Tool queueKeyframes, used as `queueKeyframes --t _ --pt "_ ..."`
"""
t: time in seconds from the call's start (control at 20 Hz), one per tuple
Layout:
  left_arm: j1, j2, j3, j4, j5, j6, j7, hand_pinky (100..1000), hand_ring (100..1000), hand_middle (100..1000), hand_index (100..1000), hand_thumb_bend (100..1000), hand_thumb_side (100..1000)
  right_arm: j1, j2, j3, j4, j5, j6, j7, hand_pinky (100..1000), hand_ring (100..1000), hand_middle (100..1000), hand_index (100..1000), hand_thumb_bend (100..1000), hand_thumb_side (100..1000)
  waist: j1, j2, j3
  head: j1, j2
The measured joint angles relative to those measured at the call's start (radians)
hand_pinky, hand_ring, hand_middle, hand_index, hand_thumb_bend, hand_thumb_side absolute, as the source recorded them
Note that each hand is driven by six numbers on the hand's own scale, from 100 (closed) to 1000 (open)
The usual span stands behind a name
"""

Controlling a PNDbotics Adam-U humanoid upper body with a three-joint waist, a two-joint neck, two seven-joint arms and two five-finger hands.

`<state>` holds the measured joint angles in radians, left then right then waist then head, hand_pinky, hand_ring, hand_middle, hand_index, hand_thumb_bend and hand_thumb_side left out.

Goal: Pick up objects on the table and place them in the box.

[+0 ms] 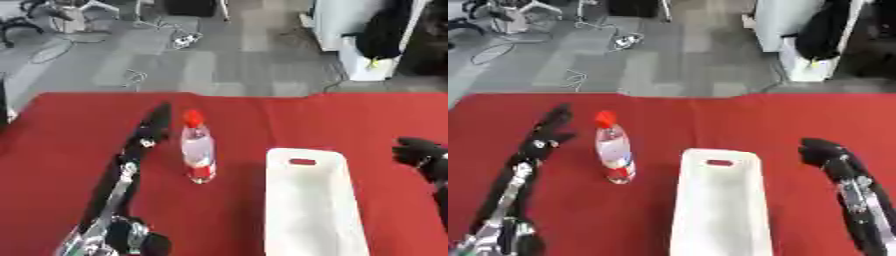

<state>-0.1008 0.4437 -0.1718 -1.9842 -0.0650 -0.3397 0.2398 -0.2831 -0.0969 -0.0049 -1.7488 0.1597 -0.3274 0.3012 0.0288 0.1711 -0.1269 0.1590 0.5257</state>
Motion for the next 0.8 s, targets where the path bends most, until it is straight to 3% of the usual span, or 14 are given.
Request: queueKeyframes --t 0.2,0.4,0.8 --pt "-0.006 -0.008 0.012 0.001 0.183 0.002 -0.068 819 1000 1000 1000 935 1000 0.000 0.000 0.000 0.000 0.000 0.000 0.000 803 805 806 847 100 1000 -0.001 0.000 0.000 0.000 0.000" --pt "-0.023 -0.027 0.026 0.040 0.243 0.048 -0.111 794 1000 1000 1000 993 958 0.000 0.000 -0.001 0.000 0.000 0.000 0.000 803 804 806 847 100 1000 -0.003 0.000 -0.001 0.000 0.009" --pt "-0.105 -0.050 0.049 0.125 0.247 0.157 -0.164 761 1000 1000 1000 953 625 0.000 0.000 0.000 0.001 0.000 -0.003 0.004 802 804 805 847 100 1000 -0.009 0.000 -0.004 0.000 0.010"
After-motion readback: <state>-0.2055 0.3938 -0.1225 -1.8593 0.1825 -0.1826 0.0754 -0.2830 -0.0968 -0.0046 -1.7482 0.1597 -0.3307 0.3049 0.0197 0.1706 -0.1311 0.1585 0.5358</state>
